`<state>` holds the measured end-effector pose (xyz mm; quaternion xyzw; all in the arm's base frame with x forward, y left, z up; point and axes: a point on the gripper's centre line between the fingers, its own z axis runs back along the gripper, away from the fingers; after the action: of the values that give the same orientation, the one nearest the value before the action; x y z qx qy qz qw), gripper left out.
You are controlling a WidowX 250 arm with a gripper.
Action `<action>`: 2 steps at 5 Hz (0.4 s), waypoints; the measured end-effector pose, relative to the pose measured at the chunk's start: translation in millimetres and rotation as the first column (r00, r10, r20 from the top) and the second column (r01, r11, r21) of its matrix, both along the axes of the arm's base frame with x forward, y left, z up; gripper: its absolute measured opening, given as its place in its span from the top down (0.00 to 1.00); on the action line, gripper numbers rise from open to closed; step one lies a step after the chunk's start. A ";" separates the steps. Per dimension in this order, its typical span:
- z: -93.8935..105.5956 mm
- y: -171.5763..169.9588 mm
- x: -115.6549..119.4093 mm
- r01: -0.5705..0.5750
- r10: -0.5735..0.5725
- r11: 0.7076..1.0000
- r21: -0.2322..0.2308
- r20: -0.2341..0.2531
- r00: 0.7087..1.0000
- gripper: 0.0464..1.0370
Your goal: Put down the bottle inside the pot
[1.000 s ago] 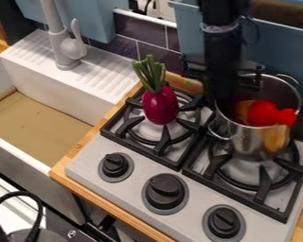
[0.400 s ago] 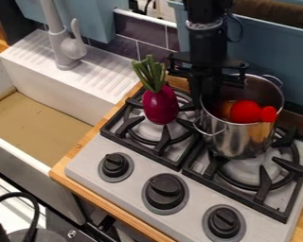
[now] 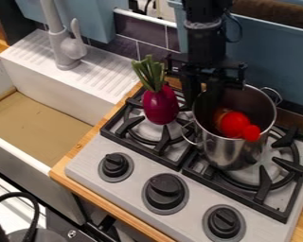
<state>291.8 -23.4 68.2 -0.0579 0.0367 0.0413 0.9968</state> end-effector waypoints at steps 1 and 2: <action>12.8 -0.4 -0.9 -0.030 0.030 0.999 0.016 0.026 0.999 0.27; 35.3 -3.1 -0.1 -0.118 0.118 0.993 -0.010 0.145 0.982 0.05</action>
<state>291.7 -26.5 103.5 -0.0638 -0.0393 0.0960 0.9926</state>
